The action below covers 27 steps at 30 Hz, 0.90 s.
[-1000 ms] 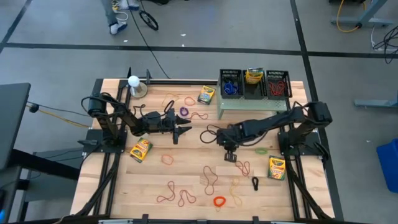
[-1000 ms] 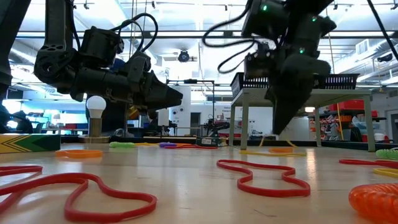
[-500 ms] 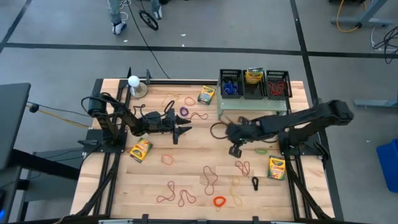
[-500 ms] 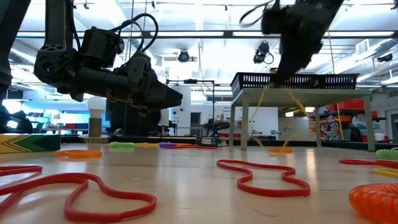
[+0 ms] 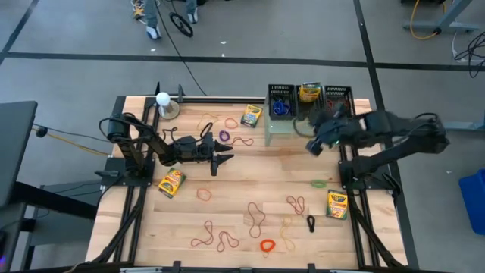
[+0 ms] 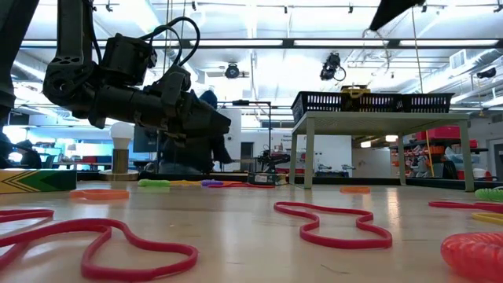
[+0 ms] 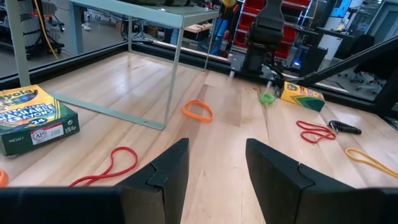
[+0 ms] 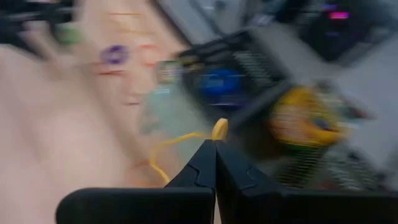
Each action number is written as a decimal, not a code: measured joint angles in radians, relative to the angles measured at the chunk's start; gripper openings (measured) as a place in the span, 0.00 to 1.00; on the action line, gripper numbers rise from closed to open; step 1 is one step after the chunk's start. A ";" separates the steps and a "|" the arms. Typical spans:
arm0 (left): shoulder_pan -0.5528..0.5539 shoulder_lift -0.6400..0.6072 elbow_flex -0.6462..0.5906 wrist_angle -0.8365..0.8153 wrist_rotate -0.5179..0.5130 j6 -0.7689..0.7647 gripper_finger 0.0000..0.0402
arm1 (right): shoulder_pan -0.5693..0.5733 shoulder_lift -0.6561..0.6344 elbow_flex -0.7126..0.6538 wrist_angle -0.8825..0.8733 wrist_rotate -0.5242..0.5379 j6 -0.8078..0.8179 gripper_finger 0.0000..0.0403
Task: Pick & Place Office Desk Supplies
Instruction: Put the middle yellow rubber band into the right black basket on the shelf
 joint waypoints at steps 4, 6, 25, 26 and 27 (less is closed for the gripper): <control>0.000 0.000 0.000 -0.001 0.000 0.000 0.41 | -0.078 0.000 0.090 -0.135 0.089 -0.018 0.00; 0.000 0.000 0.000 0.000 0.000 0.000 0.41 | -0.126 0.000 0.111 -0.169 0.124 -0.049 0.00; -0.007 0.000 0.000 -0.001 0.004 0.000 0.41 | -0.707 0.033 -0.047 -0.048 0.124 -0.392 0.00; -0.011 0.000 0.000 -0.001 0.006 0.000 0.41 | -0.729 0.033 -0.074 -0.031 0.122 -0.411 0.00; -0.013 0.000 0.000 -0.001 0.007 0.001 0.41 | -0.751 0.033 -0.098 -0.009 0.120 -0.425 0.00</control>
